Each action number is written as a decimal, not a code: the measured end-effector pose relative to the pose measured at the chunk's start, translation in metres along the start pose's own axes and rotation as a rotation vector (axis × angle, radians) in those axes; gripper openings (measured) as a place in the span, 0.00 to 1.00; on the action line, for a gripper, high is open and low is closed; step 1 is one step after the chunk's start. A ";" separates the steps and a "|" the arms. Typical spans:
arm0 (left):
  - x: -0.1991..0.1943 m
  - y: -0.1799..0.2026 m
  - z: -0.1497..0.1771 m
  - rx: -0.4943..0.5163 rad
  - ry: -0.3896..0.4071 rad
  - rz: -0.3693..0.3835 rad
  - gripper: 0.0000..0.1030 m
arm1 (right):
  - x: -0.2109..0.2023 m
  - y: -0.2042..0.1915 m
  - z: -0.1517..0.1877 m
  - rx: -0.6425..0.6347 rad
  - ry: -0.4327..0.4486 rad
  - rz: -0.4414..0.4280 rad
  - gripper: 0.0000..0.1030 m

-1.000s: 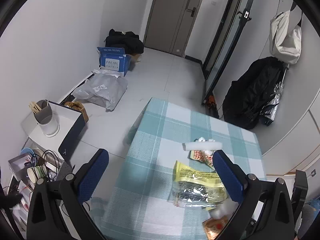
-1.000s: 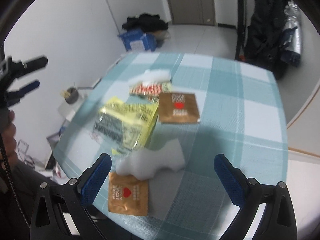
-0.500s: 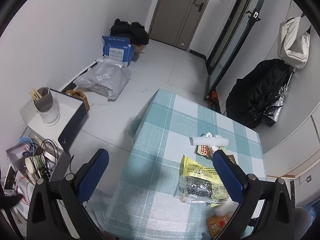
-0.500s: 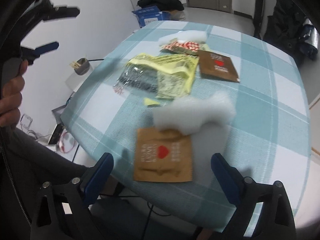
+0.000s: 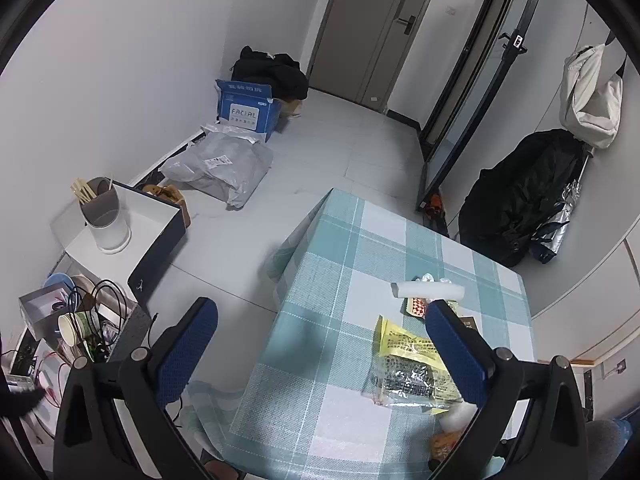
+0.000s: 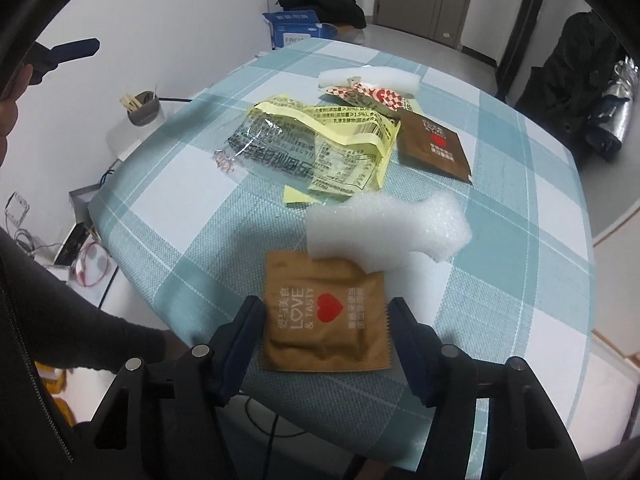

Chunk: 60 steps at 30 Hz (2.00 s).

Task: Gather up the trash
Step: 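Lower the right tool onto the brown wrapper and close on it, then lift the brown wrapper with the right tool while the left tool reaches toward the brown LOVE wrapper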

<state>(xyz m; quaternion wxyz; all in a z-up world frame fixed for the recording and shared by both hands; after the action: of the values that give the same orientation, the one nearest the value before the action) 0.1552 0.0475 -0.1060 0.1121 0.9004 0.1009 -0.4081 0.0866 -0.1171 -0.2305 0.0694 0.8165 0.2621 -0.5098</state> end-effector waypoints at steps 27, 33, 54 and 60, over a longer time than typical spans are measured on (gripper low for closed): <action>-0.002 0.009 0.005 0.004 0.003 -0.019 0.99 | -0.037 -0.004 -0.006 -0.113 0.103 0.020 0.05; -0.003 0.018 0.005 0.020 0.009 -0.022 0.99 | -0.054 0.001 -0.013 -0.031 0.150 -0.062 0.03; 0.024 0.122 0.035 0.197 -0.203 0.168 0.99 | -0.084 0.024 -0.034 0.233 0.260 -0.466 0.03; 0.031 0.144 0.038 0.199 -0.267 0.220 0.98 | -0.086 0.016 -0.026 0.212 0.247 -0.516 0.03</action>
<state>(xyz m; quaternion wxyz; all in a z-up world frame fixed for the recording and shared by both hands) 0.1871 -0.0983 -0.1368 0.0790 0.8505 -0.0548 -0.5171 0.0855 -0.1514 -0.1461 -0.1803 0.7813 0.4127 -0.4322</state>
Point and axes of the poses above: each gripper's, at about its wrist camera, not at the fingertips, and x roughly the way its jaws point, y to its right, z to its underside, the point moved 10 cm from there along x, roughly the way its jaws point, and after that the axes turned 13 degrees about -z, right-handed, at the moved point
